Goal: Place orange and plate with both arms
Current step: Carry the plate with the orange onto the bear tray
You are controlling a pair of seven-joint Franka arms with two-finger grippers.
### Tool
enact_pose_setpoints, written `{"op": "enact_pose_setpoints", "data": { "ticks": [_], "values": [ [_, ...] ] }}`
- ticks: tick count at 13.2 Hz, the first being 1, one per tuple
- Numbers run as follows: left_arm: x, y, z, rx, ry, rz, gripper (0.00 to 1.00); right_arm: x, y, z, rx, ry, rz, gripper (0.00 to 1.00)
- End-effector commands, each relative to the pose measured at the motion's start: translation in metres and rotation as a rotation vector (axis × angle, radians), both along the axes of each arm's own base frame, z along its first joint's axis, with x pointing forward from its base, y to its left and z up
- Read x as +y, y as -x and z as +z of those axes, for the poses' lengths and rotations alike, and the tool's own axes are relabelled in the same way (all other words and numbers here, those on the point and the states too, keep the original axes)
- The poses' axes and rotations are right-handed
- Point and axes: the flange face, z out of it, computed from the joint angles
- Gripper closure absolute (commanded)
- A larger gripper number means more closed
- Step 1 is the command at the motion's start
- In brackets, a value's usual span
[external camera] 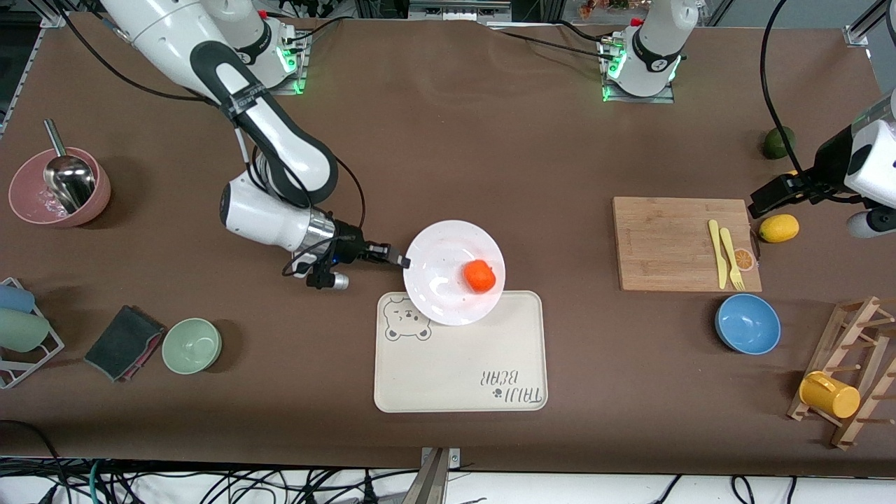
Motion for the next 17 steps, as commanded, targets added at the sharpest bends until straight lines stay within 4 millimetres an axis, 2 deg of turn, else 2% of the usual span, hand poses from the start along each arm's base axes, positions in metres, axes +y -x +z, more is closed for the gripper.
{"op": "enact_pose_setpoints", "data": {
  "ticks": [1, 3, 5, 7, 9, 14, 15, 16, 17],
  "values": [
    [0.001, -0.001, 0.004, 0.006, 0.002, -0.004, 0.0, 0.003, -0.039, -0.015, 0.002, -0.077, -0.047, 1.0],
    [0.001, -0.001, 0.004, 0.006, 0.002, -0.004, 0.0, -0.001, -0.063, -0.021, -0.019, -0.107, -0.077, 1.0],
    [0.001, -0.001, 0.004, 0.006, 0.002, -0.004, 0.0, -0.003, -0.077, -0.034, -0.025, -0.118, -0.105, 1.0],
    [0.001, -0.001, 0.004, 0.006, 0.002, -0.004, 0.0, -0.011, -0.089, -0.056, -0.034, -0.117, -0.121, 1.0],
    [0.0, -0.001, 0.004, 0.006, 0.002, -0.006, 0.0, -0.014, -0.092, -0.071, -0.047, -0.089, -0.13, 1.0],
    [0.0, -0.001, 0.004, 0.006, 0.002, -0.006, 0.0, -0.023, -0.099, -0.089, -0.058, -0.076, -0.141, 1.0],
    [0.0, -0.001, 0.004, 0.006, 0.002, -0.006, 0.0, -0.024, -0.099, -0.093, -0.063, -0.074, -0.136, 0.94],
    [0.0, -0.001, 0.004, 0.006, 0.002, -0.008, 0.0, -0.025, -0.099, -0.096, -0.068, -0.072, -0.132, 0.11],
    [-0.001, -0.001, 0.004, 0.006, 0.002, -0.008, 0.0, -0.026, -0.1, -0.095, -0.07, -0.072, -0.133, 0.0]
  ]
}}
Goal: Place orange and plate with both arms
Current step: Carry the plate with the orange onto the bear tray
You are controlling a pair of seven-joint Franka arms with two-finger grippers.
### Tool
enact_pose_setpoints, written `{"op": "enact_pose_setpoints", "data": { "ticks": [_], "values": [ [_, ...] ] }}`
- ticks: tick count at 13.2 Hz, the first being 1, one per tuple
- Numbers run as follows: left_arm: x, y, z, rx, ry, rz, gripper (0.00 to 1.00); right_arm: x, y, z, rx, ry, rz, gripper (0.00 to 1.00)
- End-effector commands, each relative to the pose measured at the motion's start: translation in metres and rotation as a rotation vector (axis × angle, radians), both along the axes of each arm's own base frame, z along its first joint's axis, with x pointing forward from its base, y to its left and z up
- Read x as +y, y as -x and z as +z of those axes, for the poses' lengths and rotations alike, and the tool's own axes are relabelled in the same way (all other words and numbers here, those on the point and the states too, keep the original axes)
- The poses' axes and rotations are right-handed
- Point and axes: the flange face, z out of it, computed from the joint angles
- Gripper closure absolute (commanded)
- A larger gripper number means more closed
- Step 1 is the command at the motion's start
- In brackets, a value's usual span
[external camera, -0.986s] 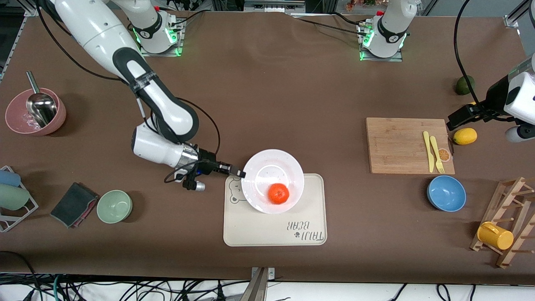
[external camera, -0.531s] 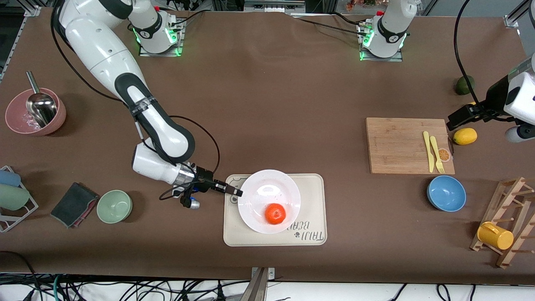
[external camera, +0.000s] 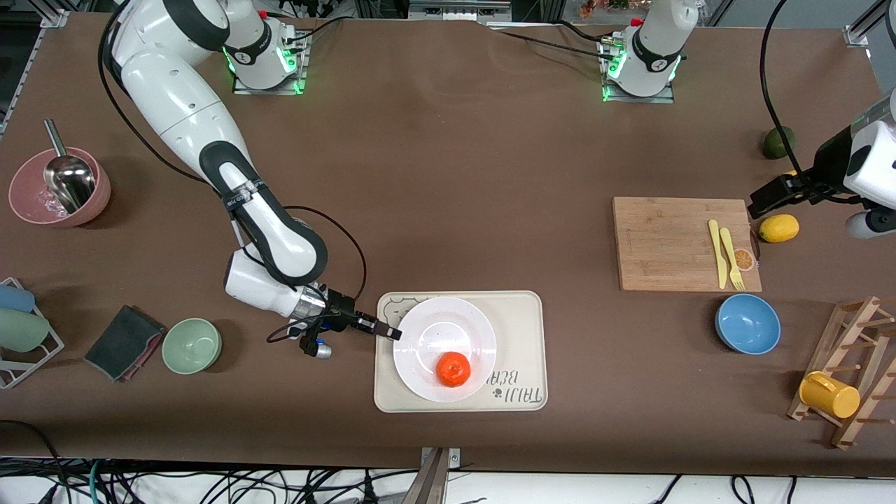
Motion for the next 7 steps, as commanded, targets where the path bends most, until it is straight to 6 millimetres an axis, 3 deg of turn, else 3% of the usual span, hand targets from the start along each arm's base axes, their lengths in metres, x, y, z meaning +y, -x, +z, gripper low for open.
{"op": "enact_pose_setpoints", "data": {
  "ticks": [1, 7],
  "values": [
    [-0.001, -0.001, 0.005, 0.005, 0.002, -0.007, 0.0, -0.002, -0.009, 0.002, -0.039, 0.003, 0.002, 0.0],
    [-0.002, -0.001, 0.005, 0.005, 0.002, -0.009, 0.0, -0.032, -0.025, 0.015, -0.2, 0.212, 0.201, 0.0]
  ]
}}
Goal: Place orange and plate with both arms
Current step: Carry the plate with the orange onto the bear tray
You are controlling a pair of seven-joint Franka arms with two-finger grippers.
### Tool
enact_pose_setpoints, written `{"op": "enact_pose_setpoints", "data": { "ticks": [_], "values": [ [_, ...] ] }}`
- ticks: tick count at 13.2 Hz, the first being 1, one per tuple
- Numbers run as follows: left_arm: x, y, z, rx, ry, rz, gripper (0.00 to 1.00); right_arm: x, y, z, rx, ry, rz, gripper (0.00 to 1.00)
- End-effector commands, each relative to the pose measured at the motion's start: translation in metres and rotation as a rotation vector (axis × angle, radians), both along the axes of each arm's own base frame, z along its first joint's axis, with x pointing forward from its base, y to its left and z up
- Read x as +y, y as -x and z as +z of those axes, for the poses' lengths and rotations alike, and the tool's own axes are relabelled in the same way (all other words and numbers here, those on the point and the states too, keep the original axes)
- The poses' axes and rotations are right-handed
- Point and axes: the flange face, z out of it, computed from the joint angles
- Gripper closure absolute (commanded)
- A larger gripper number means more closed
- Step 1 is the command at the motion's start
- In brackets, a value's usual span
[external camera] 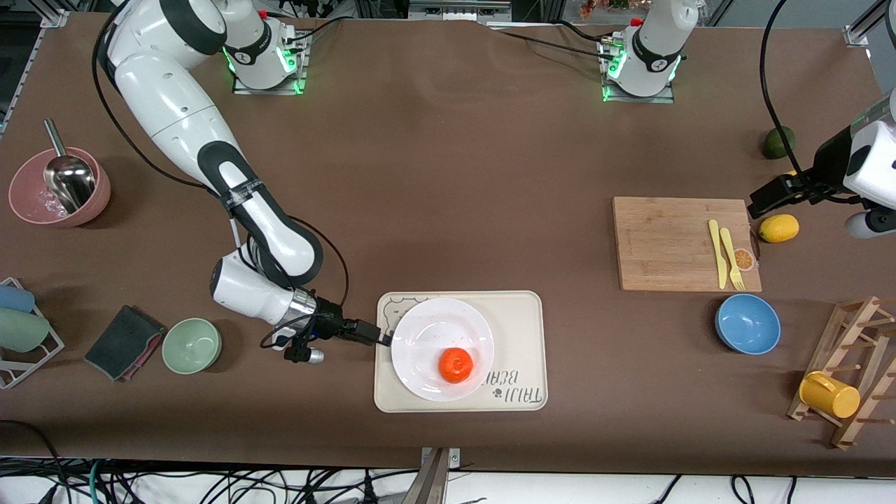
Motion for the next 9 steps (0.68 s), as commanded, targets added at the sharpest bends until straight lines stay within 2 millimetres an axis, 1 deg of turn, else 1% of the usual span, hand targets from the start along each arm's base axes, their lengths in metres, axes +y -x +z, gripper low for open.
{"op": "enact_pose_setpoints", "data": {
  "ticks": [1, 3, 4, 5, 7, 9],
  "values": [
    [0.0, -0.001, 0.005, 0.005, 0.002, -0.007, 0.0, -0.008, -0.007, 0.012, -0.044, 0.056, 0.114, 0.0],
    [-0.001, -0.001, 0.005, 0.005, 0.002, -0.008, 0.0, -0.027, -0.01, 0.024, -0.037, 0.12, 0.231, 0.0],
    [-0.001, -0.001, 0.005, 0.005, 0.002, -0.008, 0.0, -0.037, -0.009, 0.023, -0.022, 0.156, 0.288, 0.0],
    [-0.001, -0.001, 0.005, 0.005, 0.002, -0.008, 0.0, -0.043, -0.009, 0.029, -0.018, 0.198, 0.344, 0.0],
    [-0.001, -0.001, 0.005, 0.005, 0.002, -0.008, 0.0, -0.06, -0.005, 0.033, 0.019, 0.282, 0.449, 0.0],
    [-0.001, -0.001, 0.005, 0.005, 0.002, -0.008, 0.0, -0.071, 0.002, 0.045, 0.075, 0.352, 0.529, 0.0]
  ]
}}
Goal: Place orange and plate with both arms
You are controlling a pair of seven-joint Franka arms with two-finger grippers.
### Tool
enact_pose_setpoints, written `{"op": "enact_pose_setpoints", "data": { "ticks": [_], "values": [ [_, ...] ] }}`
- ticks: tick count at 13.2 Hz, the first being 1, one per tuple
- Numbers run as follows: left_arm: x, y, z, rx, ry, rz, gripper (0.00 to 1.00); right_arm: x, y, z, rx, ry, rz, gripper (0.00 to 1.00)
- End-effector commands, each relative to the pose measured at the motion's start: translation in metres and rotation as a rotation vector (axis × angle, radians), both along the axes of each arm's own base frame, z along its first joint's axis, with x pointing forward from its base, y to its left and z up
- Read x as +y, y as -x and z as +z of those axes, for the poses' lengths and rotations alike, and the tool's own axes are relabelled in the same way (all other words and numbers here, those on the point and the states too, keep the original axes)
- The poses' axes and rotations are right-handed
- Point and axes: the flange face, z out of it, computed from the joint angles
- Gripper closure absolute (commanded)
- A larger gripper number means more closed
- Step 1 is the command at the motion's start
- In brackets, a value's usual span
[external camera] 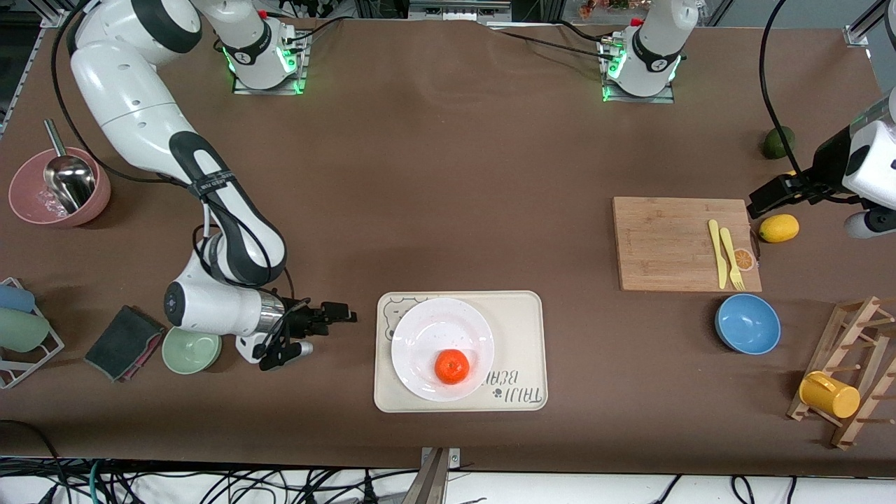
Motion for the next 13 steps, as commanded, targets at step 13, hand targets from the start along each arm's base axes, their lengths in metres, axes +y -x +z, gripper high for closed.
{"op": "enact_pose_setpoints", "data": {
  "ticks": [13],
  "values": [
    [-0.001, -0.001, 0.005, 0.005, 0.002, -0.007, 0.0, -0.13, 0.066, 0.22, 0.262, 0.559, -0.019, 0.0]
  ]
}}
